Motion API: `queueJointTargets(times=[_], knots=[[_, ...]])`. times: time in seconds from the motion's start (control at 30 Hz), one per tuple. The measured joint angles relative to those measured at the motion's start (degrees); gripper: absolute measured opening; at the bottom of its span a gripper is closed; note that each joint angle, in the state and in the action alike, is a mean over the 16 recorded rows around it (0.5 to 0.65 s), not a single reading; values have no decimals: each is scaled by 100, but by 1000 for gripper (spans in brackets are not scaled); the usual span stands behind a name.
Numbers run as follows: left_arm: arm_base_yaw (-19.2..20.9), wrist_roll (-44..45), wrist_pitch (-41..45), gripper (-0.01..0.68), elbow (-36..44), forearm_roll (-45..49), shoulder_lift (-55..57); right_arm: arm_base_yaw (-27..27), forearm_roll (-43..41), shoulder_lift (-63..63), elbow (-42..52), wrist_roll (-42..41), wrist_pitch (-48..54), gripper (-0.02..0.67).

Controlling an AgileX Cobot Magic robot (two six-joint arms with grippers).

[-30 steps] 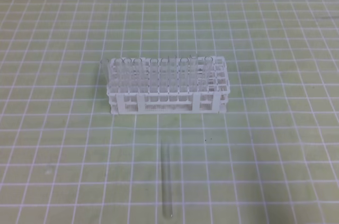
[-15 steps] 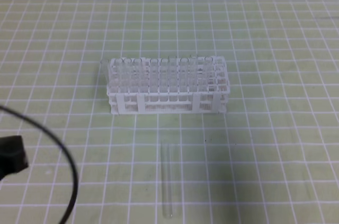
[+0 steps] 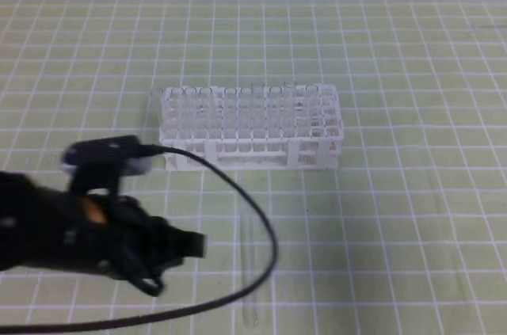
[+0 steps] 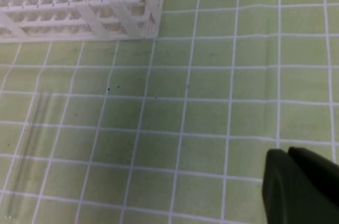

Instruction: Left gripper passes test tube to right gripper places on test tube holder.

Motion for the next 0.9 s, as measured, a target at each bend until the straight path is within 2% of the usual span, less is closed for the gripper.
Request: queueJointTargets(times=[0.2, 0.37, 0.63, 0.9], knots=[[-956, -930, 275, 0, -757, 736, 1101, 0, -50, 13, 0, -56, 0, -2], [-1374, -1291, 715, 0, -1412, 1076, 1833, 0, -53, 13, 0, -81, 2, -2], [-1525, -1293, 1231, 6, -1992, 1194, 2450, 0, -60, 13, 0, -96, 4, -2], [-1527, -1152, 1018, 25, -2071, 1182, 2608, 0, -68, 13, 0, -107, -3, -2]])
